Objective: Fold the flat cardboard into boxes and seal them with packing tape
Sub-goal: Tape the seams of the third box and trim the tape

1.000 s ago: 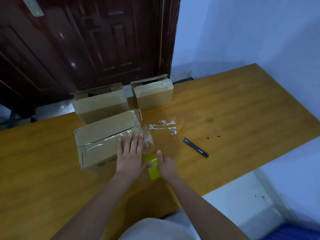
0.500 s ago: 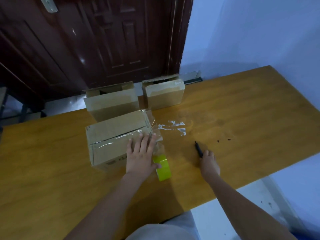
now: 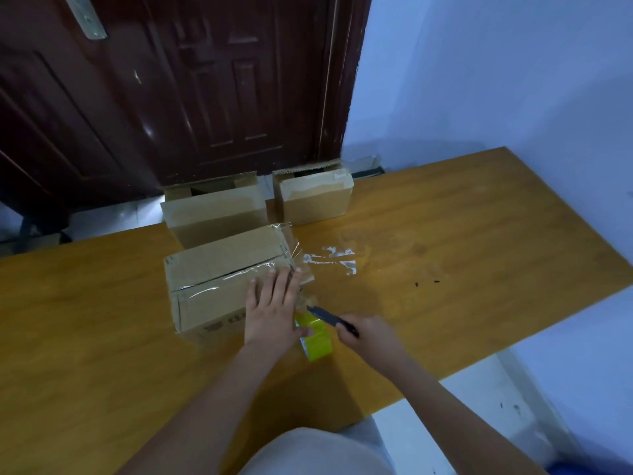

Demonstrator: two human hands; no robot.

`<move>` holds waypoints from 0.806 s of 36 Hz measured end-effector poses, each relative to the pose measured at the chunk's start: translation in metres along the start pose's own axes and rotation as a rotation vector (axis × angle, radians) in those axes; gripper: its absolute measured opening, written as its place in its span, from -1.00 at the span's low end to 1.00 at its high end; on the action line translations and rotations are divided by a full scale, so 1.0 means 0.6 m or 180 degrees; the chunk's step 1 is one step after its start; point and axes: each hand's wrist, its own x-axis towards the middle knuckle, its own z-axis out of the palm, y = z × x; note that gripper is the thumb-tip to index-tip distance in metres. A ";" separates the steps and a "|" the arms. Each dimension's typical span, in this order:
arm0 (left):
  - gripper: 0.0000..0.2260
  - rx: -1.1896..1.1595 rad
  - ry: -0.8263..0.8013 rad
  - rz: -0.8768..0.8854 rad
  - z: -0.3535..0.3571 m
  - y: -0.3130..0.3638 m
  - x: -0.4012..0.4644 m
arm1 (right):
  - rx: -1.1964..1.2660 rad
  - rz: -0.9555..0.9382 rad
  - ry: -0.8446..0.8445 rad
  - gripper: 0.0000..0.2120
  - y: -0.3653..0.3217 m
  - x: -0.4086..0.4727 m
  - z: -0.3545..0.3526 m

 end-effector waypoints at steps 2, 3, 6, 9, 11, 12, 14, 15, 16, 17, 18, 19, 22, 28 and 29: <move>0.02 0.0016 -0.0003 0.0004 -0.002 0.000 -0.001 | -0.0029 0.0018 0.0056 -0.78 -0.007 0.010 0.001; 0.02 0.0024 -0.0007 -0.0001 -0.003 0.000 -0.001 | -0.0046 0.0050 0.0067 -0.76 -0.009 0.015 0.003; 0.02 0.0073 0.0004 -0.0008 -0.003 0.000 -0.002 | -0.0104 0.0195 0.0002 -0.72 -0.016 0.029 0.006; 0.02 0.0064 0.0028 -0.0002 -0.002 -0.001 -0.002 | -0.0137 0.0268 -0.0066 -0.73 -0.027 0.034 0.002; 0.03 0.0044 0.0031 0.0005 -0.002 -0.001 -0.002 | -0.0172 0.0336 -0.0107 -0.73 -0.031 0.036 -0.001; 0.03 0.0040 0.0032 0.0009 -0.002 -0.001 -0.002 | -0.0173 0.0374 -0.0118 -0.73 -0.032 0.037 -0.002; 0.03 0.0040 0.0048 0.0009 -0.002 -0.001 -0.002 | -0.0138 0.0435 -0.0128 -0.72 -0.033 0.038 -0.003; 0.03 0.0047 0.0046 0.0005 -0.002 -0.001 -0.002 | -0.0115 0.0459 -0.0132 -0.71 -0.034 0.038 -0.003; 0.02 0.0056 0.0034 0.0009 -0.001 -0.001 -0.002 | -0.0086 0.0472 -0.0132 -0.70 -0.034 0.038 -0.003; 0.02 0.0064 0.0024 0.0014 -0.002 -0.002 -0.002 | -0.0056 0.0481 -0.0130 -0.68 -0.035 0.038 -0.003; 0.02 0.0067 0.0017 0.0016 -0.002 -0.002 -0.002 | -0.0039 0.0495 -0.0128 -0.67 -0.036 0.038 -0.003; 0.03 0.0064 0.0020 0.0014 -0.002 -0.002 -0.002 | -0.0043 0.0519 -0.0121 -0.66 -0.037 0.039 -0.002; 0.03 0.0038 0.0041 0.0009 -0.002 -0.002 -0.001 | -0.0064 0.0596 -0.0077 -0.65 -0.034 0.037 0.002; 0.03 0.0006 0.0049 0.0001 0.001 -0.003 -0.002 | 0.0015 0.0601 0.0083 -0.72 -0.022 0.029 0.011; 0.04 0.0014 0.0035 -0.0005 0.001 -0.003 -0.002 | -0.0006 0.0576 0.0115 -0.72 -0.021 0.028 0.012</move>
